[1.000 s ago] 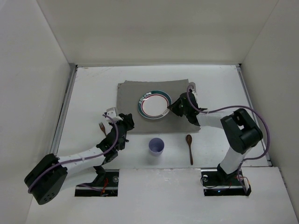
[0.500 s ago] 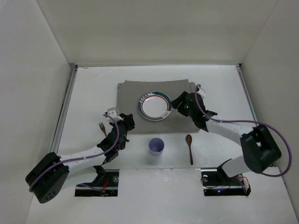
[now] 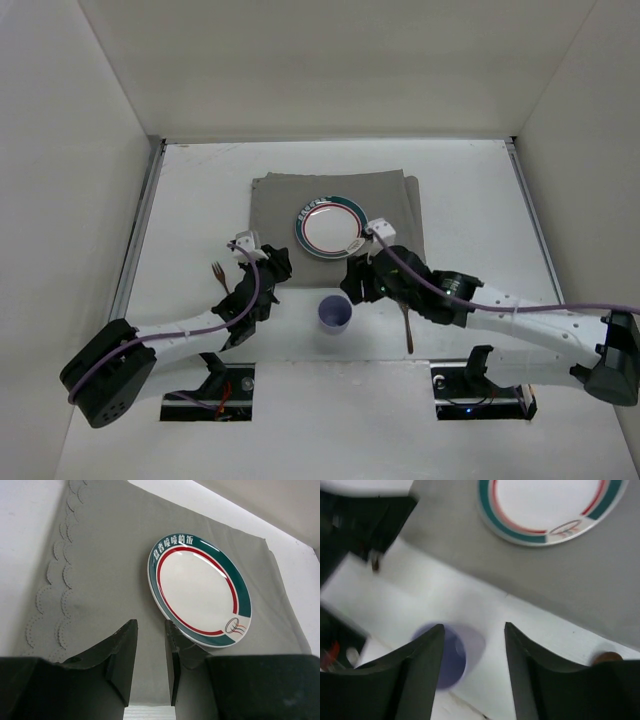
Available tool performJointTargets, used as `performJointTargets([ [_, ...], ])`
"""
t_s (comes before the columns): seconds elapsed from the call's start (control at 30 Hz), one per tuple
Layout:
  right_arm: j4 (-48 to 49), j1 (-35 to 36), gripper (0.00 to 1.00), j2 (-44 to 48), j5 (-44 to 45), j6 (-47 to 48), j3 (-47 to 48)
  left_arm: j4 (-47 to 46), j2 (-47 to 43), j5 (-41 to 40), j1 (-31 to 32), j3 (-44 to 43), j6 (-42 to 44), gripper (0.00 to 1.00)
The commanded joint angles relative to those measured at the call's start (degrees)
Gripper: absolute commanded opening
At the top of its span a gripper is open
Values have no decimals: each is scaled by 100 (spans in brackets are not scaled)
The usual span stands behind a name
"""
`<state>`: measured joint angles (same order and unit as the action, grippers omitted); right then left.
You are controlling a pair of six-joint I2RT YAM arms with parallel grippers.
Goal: Set the dinner table for one person
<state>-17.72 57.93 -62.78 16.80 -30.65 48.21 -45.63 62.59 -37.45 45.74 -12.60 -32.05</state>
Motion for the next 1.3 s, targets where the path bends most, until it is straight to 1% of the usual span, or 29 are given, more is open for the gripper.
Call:
performJointTargets([
  [0.0,-742,529,63,-198,209,701,417,-307,-10,27,10,-173,-90,26],
  [0.07,-830,601,65,-479,236,762,523,-333,51,36,10,-199,-82,27],
  [0.2,-760,750,65,-928,-18,964,620,-307,-1,36,10,-164,-108,27],
  [0.37,-645,741,59,-1201,-168,930,523,-307,34,45,10,-164,-134,28],
  [0.43,-637,733,50,-1289,-124,921,523,-307,34,54,19,-199,-135,29],
  [0.47,-602,733,41,-1306,-124,895,523,-315,60,62,19,-199,-135,29],
  [0.53,-523,724,19,-1307,-107,868,602,-307,87,80,19,-190,-143,29],
  [0.57,-522,715,11,-1246,-72,859,689,-307,78,80,19,-190,-161,29],
  [0.6,-557,706,8,-1132,-63,842,829,-307,78,80,27,-199,-170,29],
  [0.67,-575,584,5,-737,-106,754,1119,-315,113,80,36,-243,-135,30],
  [0.77,-619,-187,5,-376,-37,745,1515,-315,105,80,45,-208,-170,30],
  [0.87,-514,-1101,5,-453,183,605,1700,-307,61,89,36,-225,-143,30],
  [0.9,-348,-1496,5,-619,218,561,1762,-307,26,89,36,-208,-143,30],
  [0.97,3,-2007,5,-962,201,560,1867,-298,-36,89,62,-164,-170,31],
  [1.03,189,-2491,5,-1453,192,561,2174,-298,-36,89,98,-199,-117,31],
  [1.13,102,-3045,6,-2306,166,648,2885,-289,-45,89,98,-173,-117,31],
  [1.27,-196,-3520,6,-3317,148,754,3659,-201,-71,141,115,-217,-108,32],
])
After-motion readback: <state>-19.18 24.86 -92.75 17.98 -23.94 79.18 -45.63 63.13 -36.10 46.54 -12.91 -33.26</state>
